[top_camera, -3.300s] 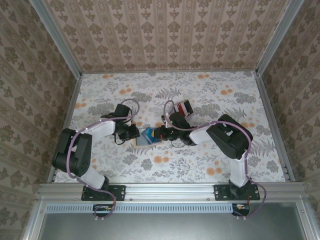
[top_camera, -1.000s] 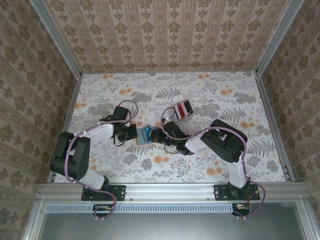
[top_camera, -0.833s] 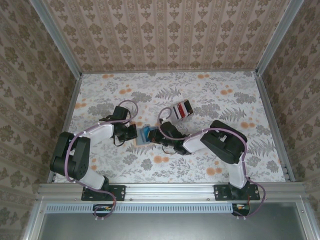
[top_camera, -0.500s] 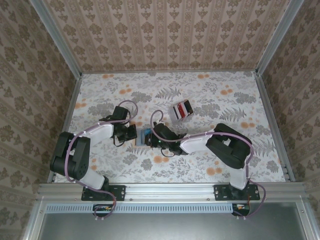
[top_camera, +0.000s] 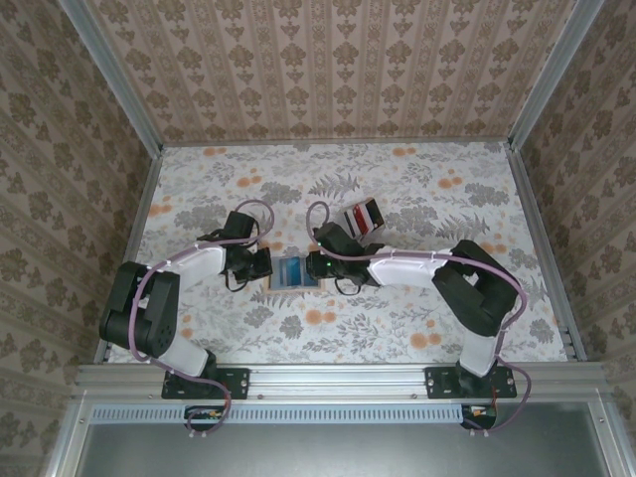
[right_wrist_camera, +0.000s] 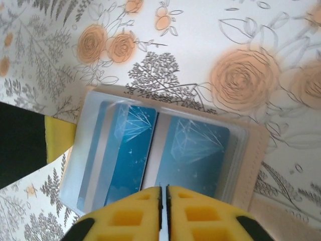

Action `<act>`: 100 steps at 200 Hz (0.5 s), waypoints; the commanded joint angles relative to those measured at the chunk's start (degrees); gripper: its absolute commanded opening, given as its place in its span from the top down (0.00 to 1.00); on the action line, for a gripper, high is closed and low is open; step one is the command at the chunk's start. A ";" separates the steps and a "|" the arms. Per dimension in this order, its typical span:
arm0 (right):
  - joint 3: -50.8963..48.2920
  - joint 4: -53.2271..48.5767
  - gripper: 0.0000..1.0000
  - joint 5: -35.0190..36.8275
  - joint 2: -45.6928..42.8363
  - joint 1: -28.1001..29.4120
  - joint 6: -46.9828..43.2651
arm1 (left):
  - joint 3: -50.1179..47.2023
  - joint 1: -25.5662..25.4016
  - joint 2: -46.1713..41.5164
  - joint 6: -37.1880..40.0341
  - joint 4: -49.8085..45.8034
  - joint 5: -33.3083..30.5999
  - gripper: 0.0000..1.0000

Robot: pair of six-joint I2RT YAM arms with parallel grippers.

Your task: Put the credit cards into the card holder

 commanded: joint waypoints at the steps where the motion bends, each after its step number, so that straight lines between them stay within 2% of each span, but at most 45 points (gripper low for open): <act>1: 3.97 -5.88 0.93 -4.84 2.83 0.22 -3.50 | -2.13 -0.25 1.50 -0.35 -4.25 -0.78 0.98; 57: 8.52 -8.88 0.94 -7.94 6.95 0.37 -5.34 | -2.51 -0.15 1.55 -0.53 -3.80 -0.69 0.95; 100: 11.19 -9.81 0.93 -9.28 9.36 1.13 -5.76 | -2.66 -0.19 1.47 -0.79 -3.63 -0.70 0.84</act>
